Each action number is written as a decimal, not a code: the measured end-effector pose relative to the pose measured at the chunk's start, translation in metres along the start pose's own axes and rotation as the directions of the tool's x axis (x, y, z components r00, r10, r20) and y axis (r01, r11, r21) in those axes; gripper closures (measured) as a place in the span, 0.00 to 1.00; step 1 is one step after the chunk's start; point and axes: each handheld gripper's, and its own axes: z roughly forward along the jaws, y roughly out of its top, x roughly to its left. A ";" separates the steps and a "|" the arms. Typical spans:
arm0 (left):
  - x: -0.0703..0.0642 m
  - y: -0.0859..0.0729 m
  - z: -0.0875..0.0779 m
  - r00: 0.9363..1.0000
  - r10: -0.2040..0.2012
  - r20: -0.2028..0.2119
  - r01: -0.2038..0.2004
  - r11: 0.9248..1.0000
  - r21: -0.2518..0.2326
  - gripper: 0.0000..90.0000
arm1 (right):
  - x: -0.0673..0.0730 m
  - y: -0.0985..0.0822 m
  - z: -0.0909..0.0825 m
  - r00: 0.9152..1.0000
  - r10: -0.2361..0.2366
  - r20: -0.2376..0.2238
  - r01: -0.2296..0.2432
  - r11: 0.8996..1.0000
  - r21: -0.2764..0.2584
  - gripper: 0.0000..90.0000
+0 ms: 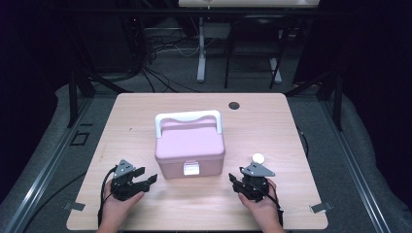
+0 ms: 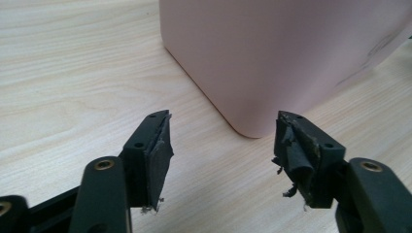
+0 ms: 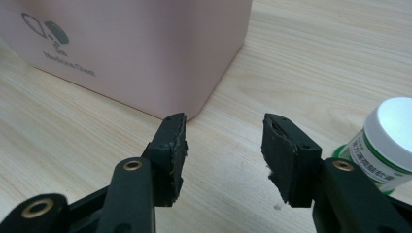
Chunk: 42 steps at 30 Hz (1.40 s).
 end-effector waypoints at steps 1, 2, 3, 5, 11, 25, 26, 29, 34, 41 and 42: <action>0.000 0.000 0.000 1.000 -0.004 -0.001 0.004 1.000 -0.003 0.45 | 0.001 0.000 0.001 1.000 -0.007 -0.002 0.007 1.000 0.001 0.58; 0.001 0.001 0.000 1.000 0.001 -0.001 -0.001 1.000 -0.010 0.46 | 0.001 0.000 0.002 1.000 -0.011 -0.006 0.011 1.000 0.006 0.59; 0.001 0.001 0.000 1.000 0.000 -0.008 0.000 1.000 -0.021 0.47 | 0.002 0.000 0.002 1.000 -0.008 -0.008 0.008 1.000 0.010 0.59; 0.002 0.001 0.001 1.000 0.001 -0.014 -0.001 1.000 -0.018 0.47 | 0.003 0.000 0.003 1.000 -0.008 -0.011 0.008 1.000 0.013 0.59; 0.005 0.002 0.006 0.999 -0.051 0.006 0.051 0.998 -0.029 0.51 | 0.002 0.003 0.008 1.000 0.003 -0.016 -0.003 1.000 0.019 0.62; 0.006 0.009 0.011 0.996 -0.086 0.000 0.086 0.995 -0.055 0.60 | 0.000 0.011 0.018 1.000 0.027 -0.014 -0.027 1.000 -0.004 0.68; 0.006 0.009 0.011 0.996 -0.086 0.000 0.086 0.995 -0.055 0.61 | 0.000 0.011 0.018 1.000 0.027 -0.014 -0.027 1.000 -0.004 0.68; 0.008 0.010 0.016 0.995 -0.096 0.009 0.096 0.995 -0.037 0.64 | -0.004 0.013 0.023 0.999 0.050 -0.013 -0.050 0.999 -0.013 0.70; 0.009 0.012 0.020 0.995 -0.102 0.017 0.102 0.994 -0.031 0.69 | -0.007 0.018 0.030 0.998 0.063 -0.013 -0.063 0.998 -0.003 0.73; 0.007 0.017 0.024 0.994 -0.104 0.037 0.106 0.993 -0.046 0.74 | -0.006 0.023 0.044 0.997 0.081 -0.004 -0.081 0.997 -0.019 0.79; 0.008 0.017 0.024 0.993 -0.112 0.041 0.114 0.992 -0.050 0.74 | -0.007 0.023 0.045 0.996 0.087 -0.006 -0.087 0.996 -0.022 0.79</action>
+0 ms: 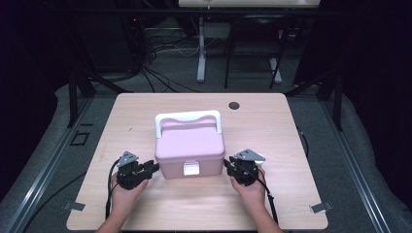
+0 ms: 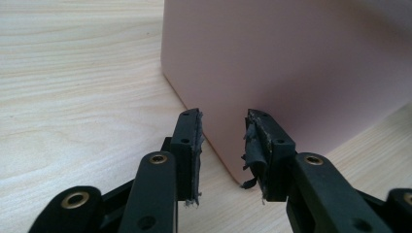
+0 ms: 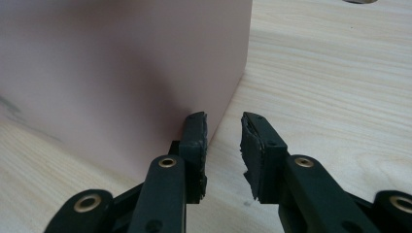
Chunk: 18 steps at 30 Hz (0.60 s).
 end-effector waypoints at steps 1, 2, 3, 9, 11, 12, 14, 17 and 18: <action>0.000 0.001 0.000 1.000 -0.004 0.004 0.004 1.000 -0.003 0.75 | -0.001 0.000 0.001 1.000 0.004 -0.005 -0.004 1.000 0.005 0.80; 0.000 0.001 0.000 1.000 -0.004 0.004 0.004 1.000 -0.003 0.75 | -0.001 0.000 0.001 1.000 0.001 -0.007 -0.001 1.000 0.008 0.80; 0.001 0.001 0.000 1.000 -0.001 0.005 0.001 1.000 -0.008 0.75 | -0.001 0.000 0.001 1.000 0.001 -0.007 -0.001 1.000 0.008 0.80; 0.001 0.003 0.001 1.000 -0.002 -0.001 0.002 1.000 -0.017 0.80 | 0.001 0.001 0.000 1.000 -0.006 -0.018 0.006 1.000 0.003 0.83; 0.003 0.004 0.001 1.000 -0.009 -0.003 0.009 1.000 -0.020 0.81 | 0.003 0.001 -0.001 1.000 -0.010 -0.023 0.010 1.000 0.002 0.83; 0.003 0.004 0.001 1.000 -0.009 -0.003 0.009 1.000 -0.020 0.82 | 0.003 0.001 -0.001 1.000 -0.010 -0.023 0.010 1.000 0.002 0.83; 0.005 0.004 0.000 1.000 -0.021 -0.005 0.021 1.000 -0.021 0.83 | 0.007 0.001 -0.001 0.999 -0.027 -0.025 0.027 1.000 0.005 0.84; 0.004 0.004 -0.001 1.000 -0.025 -0.004 0.025 0.999 -0.022 0.84 | 0.010 0.001 -0.002 0.999 -0.038 -0.020 0.038 0.999 0.006 0.86; 0.004 0.004 -0.001 1.000 -0.021 -0.004 0.021 1.000 -0.023 0.85 | 0.011 0.002 -0.003 0.999 -0.042 -0.018 0.042 0.999 0.006 0.87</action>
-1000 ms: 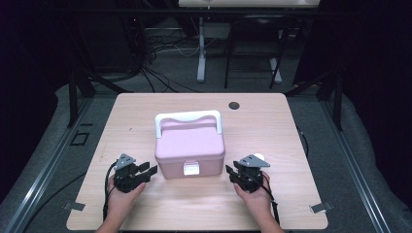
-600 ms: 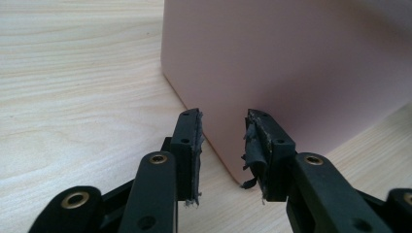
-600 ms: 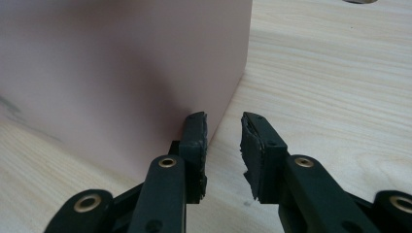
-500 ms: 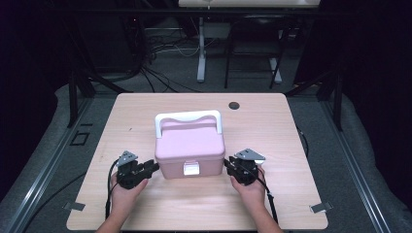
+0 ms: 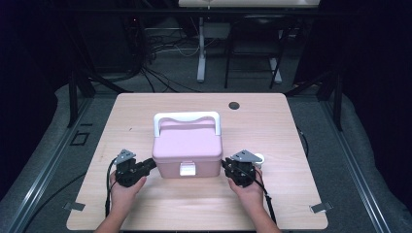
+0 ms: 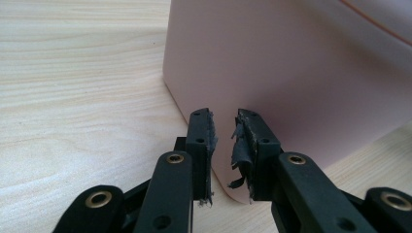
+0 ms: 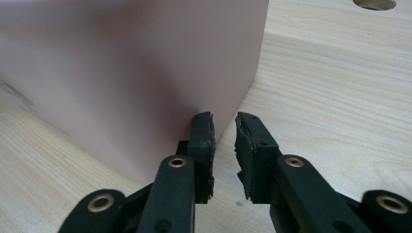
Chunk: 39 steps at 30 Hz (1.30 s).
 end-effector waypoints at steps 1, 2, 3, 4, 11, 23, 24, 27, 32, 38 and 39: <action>0.000 0.000 0.000 1.000 0.004 0.001 -0.004 1.000 -0.001 0.85 | 0.001 0.000 0.000 1.000 -0.001 0.005 0.001 1.000 0.001 0.87; 0.000 0.000 0.000 1.000 0.005 0.003 -0.005 1.000 -0.002 0.86 | 0.002 0.000 0.000 1.000 0.000 0.007 0.000 1.000 -0.002 0.88; 0.000 0.000 -0.001 1.000 0.006 0.007 -0.006 1.000 -0.002 0.86 | 0.002 0.000 -0.001 1.000 -0.003 0.010 0.003 1.000 0.003 0.89; 0.000 0.000 -0.001 1.000 0.008 0.009 -0.008 1.000 -0.003 0.87 | 0.003 0.001 -0.001 1.000 -0.008 0.012 0.008 1.000 0.004 0.90; -0.003 0.000 -0.001 1.000 0.022 0.010 -0.022 1.000 -0.003 0.94 | 0.010 0.001 -0.002 0.999 -0.041 0.036 0.040 0.999 0.012 0.97; -0.008 0.000 -0.003 0.999 0.035 -0.003 -0.035 0.999 0.010 1.00 | 0.014 0.000 -0.005 0.998 -0.042 0.035 0.041 0.999 0.026 1.00; -0.008 0.000 -0.003 0.999 0.036 -0.003 -0.036 0.999 0.011 1.00 | 0.015 0.000 -0.006 0.998 -0.044 0.033 0.043 0.999 0.029 1.00; -0.008 0.000 -0.004 0.999 0.036 -0.004 -0.036 0.999 0.012 1.00 | 0.016 0.000 -0.007 0.999 -0.046 0.026 0.045 0.998 0.033 1.00; -0.009 0.000 -0.006 0.999 0.036 -0.002 -0.036 0.999 0.019 1.00 | 0.017 -0.001 -0.009 0.998 -0.057 0.021 0.056 0.998 0.037 1.00; -0.010 -0.002 -0.007 0.999 0.042 0.004 -0.042 0.999 0.022 1.00 | 0.018 -0.001 -0.012 0.998 -0.066 0.017 0.065 0.997 0.048 1.00; -0.010 -0.002 -0.007 0.999 0.042 0.004 -0.042 0.999 0.022 1.00 | 0.018 -0.002 -0.013 0.998 -0.065 0.016 0.064 0.997 0.049 1.00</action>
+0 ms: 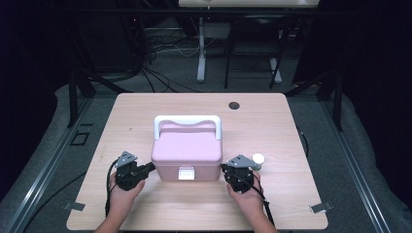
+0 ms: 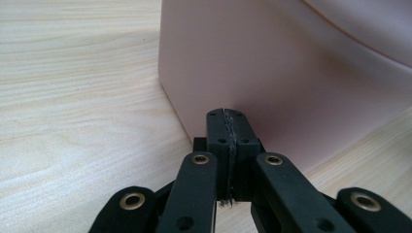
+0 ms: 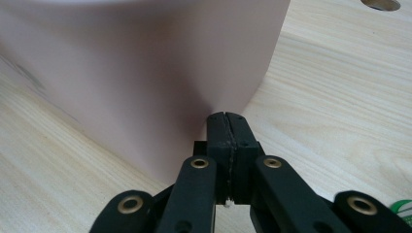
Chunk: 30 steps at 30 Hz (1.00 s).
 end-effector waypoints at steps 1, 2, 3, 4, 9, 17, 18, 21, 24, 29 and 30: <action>0.000 0.000 -0.001 1.000 0.003 0.001 -0.003 1.000 0.003 1.00 | 0.000 0.000 0.000 1.000 0.000 0.000 0.000 1.000 0.001 1.00; 0.000 0.000 -0.001 1.000 0.003 0.001 -0.003 1.000 0.003 1.00 | 0.000 0.000 -0.001 1.000 0.000 -0.001 0.000 1.000 -0.001 1.00; -0.001 0.000 -0.001 1.000 0.004 0.002 -0.004 1.000 0.003 1.00 | 0.000 0.000 -0.001 1.000 0.000 -0.001 0.000 1.000 -0.001 1.00; -0.001 -0.001 -0.001 1.000 0.005 0.003 -0.005 1.000 0.002 1.00 | 0.000 -0.001 -0.002 1.000 -0.005 -0.003 0.005 1.000 0.001 1.00; -0.001 -0.001 -0.002 1.000 0.005 0.006 -0.005 1.000 0.006 1.00 | 0.002 -0.002 -0.004 1.000 -0.007 -0.005 0.007 1.000 0.011 1.00; -0.003 -0.003 -0.004 1.000 0.007 0.014 -0.007 1.000 0.006 1.00 | 0.002 -0.003 -0.006 1.000 -0.013 -0.010 0.013 1.000 0.010 1.00; -0.003 -0.003 -0.004 1.000 0.009 0.015 -0.009 1.000 0.009 1.00 | 0.002 -0.003 -0.007 1.000 -0.012 -0.012 0.012 1.000 0.012 1.00; -0.003 -0.003 -0.005 1.000 0.010 0.021 -0.010 1.000 0.017 1.00 | 0.003 -0.003 -0.008 1.000 -0.011 -0.014 0.011 1.000 0.018 1.00; -0.004 -0.004 -0.006 1.000 0.010 0.024 -0.011 1.000 0.013 1.00 | 0.003 -0.004 -0.010 1.000 -0.021 -0.015 0.021 1.000 0.020 1.00; -0.006 -0.006 -0.009 1.000 0.014 0.026 -0.015 1.000 0.022 1.00 | 0.003 -0.005 -0.012 1.000 -0.019 -0.020 0.019 0.999 0.027 1.00; -0.007 -0.007 -0.010 0.999 0.016 0.029 -0.016 1.000 0.020 1.00 | 0.003 -0.005 -0.013 1.000 -0.023 -0.019 0.023 0.999 0.030 1.00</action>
